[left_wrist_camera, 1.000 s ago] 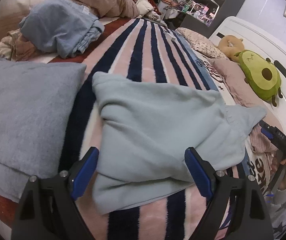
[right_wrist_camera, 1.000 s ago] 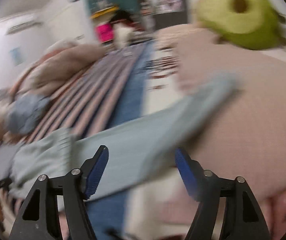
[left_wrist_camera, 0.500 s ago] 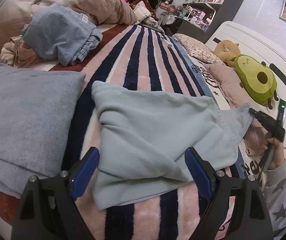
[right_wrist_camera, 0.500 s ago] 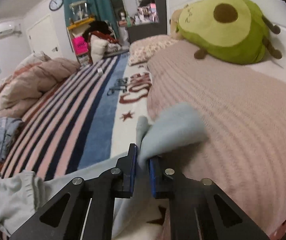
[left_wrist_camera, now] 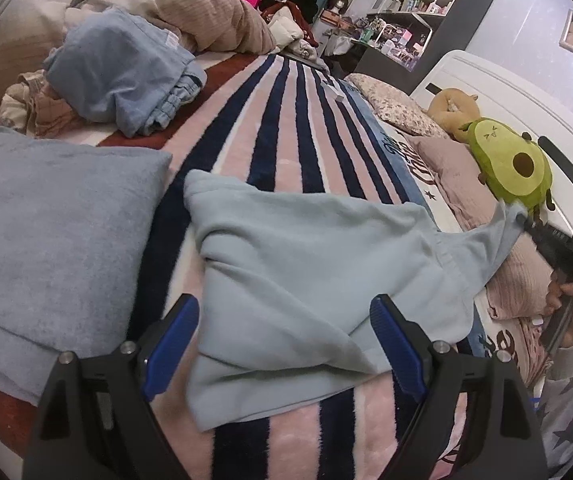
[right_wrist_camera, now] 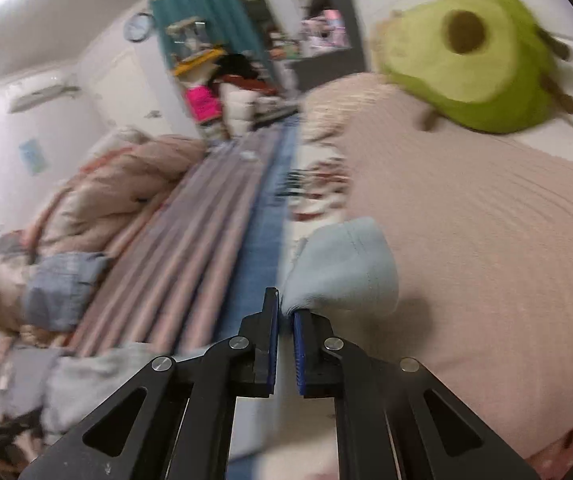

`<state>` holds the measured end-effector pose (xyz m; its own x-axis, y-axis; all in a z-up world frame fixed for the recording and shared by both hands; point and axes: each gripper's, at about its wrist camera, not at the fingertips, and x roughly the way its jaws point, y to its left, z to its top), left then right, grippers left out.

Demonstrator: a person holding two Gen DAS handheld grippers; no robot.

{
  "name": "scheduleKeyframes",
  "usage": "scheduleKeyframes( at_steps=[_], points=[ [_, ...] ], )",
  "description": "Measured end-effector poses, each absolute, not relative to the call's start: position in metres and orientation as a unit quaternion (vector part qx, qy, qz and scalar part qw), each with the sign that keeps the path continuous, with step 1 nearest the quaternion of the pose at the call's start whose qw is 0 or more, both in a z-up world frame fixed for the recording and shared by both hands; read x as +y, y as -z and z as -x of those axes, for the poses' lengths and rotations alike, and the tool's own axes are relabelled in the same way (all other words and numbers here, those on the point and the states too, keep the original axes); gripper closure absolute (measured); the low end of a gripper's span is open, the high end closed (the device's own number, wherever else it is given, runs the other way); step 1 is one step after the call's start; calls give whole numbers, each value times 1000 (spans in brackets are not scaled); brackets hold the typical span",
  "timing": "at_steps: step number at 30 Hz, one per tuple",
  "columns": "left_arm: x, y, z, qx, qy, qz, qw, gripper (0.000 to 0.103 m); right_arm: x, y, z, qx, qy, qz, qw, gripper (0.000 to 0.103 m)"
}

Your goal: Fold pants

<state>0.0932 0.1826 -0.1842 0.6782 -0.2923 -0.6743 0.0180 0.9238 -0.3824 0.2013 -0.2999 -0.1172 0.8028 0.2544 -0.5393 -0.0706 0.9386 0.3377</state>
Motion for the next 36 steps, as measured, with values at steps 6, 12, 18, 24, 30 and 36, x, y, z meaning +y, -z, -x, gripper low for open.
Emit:
scheduleKeyframes(
  at_steps=[6,12,18,24,30,36],
  points=[
    [195,174,-84,376,76,183,905,18,-166,76,-186,273,-286,-111,912,101],
    [207,167,-69,364,60,185,911,18,-32,124,-161,359,-436,-33,825,101],
    [215,163,-63,359,59,191,912,18,-13,183,-158,425,-410,10,807,94],
    [195,159,-76,361,93,193,908,18,-79,135,-160,353,-369,4,860,61],
    [159,165,-97,383,125,173,899,18,-137,143,-193,362,-270,28,892,55],
    [142,173,-113,406,129,166,889,18,-143,154,-189,366,-323,-4,873,53]
  ],
)
